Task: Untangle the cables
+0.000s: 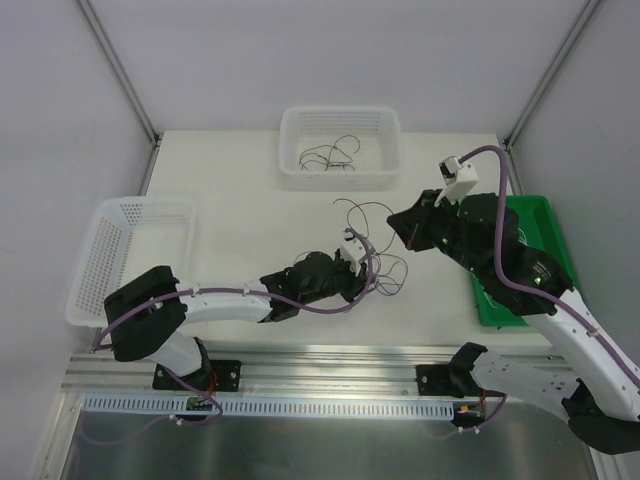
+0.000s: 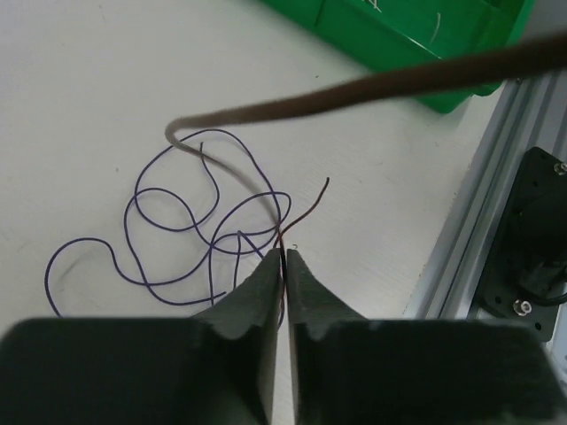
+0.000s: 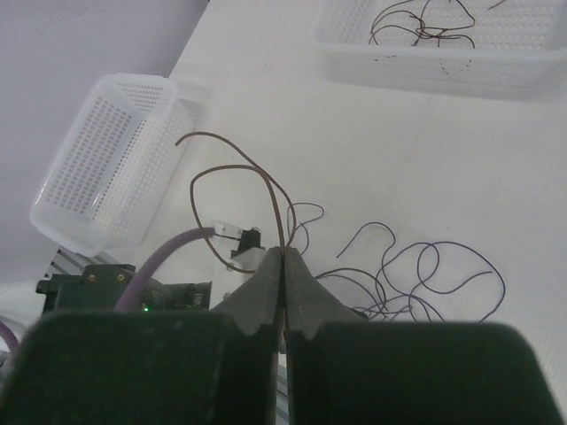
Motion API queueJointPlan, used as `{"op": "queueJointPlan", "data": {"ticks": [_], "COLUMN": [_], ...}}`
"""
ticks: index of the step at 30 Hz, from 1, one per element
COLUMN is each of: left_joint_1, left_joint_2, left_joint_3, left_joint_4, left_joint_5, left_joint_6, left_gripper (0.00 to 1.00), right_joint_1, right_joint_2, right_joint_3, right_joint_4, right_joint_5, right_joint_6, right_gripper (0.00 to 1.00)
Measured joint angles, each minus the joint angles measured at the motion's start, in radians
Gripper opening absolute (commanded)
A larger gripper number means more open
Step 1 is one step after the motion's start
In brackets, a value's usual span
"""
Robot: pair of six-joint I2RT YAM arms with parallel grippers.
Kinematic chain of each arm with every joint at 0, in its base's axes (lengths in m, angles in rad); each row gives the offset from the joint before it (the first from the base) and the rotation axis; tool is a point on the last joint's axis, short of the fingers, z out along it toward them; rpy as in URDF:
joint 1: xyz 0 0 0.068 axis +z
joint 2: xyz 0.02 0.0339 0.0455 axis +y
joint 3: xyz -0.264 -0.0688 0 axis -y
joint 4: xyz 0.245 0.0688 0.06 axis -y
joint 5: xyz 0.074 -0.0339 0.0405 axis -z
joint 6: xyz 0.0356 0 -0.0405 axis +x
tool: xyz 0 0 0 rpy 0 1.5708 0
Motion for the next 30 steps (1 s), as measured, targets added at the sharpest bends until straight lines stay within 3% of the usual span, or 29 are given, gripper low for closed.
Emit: {"op": "queueJointPlan", "data": {"ticks": [3, 6, 17, 21, 23, 27, 30], "left_joint_1": [-0.005, -0.005, 0.023, 0.071, 0.101, 0.161, 0.187], "left_joint_2": [-0.027, -0.096, -0.311, -0.349, -0.369, -0.376, -0.369], "left_joint_3": [0.0, 0.03, 0.459, 0.565, 0.567, 0.527, 0.476], "left_joint_4": [-0.035, -0.174, -0.779, -0.929, -0.988, -1.064, -1.111], "left_joint_5": [-0.031, -0.072, -0.137, -0.111, -0.085, -0.042, -0.039], "left_joint_6": [0.004, 0.006, -0.001, -0.025, -0.044, -0.097, -0.136], "left_gripper": [0.0, 0.0, 0.0, 0.0, 0.0, 0.0, 0.0], "right_joint_1": [0.0, -0.001, -0.056, -0.072, -0.073, -0.072, -0.073], "right_joint_2": [-0.017, -0.031, 0.019, 0.095, 0.133, 0.149, 0.124], "right_joint_3": [-0.027, -0.069, -0.288, -0.341, -0.36, -0.435, -0.496], "right_joint_4": [-0.005, -0.014, -0.034, -0.032, -0.023, 0.033, 0.082], "right_joint_5": [0.033, 0.076, 0.208, 0.203, 0.184, 0.106, 0.053], "right_joint_6": [-0.008, -0.017, -0.034, -0.042, -0.051, -0.064, -0.072], "right_gripper": [0.01, 0.01, 0.03, 0.24, 0.39, 0.6, 0.62]}}
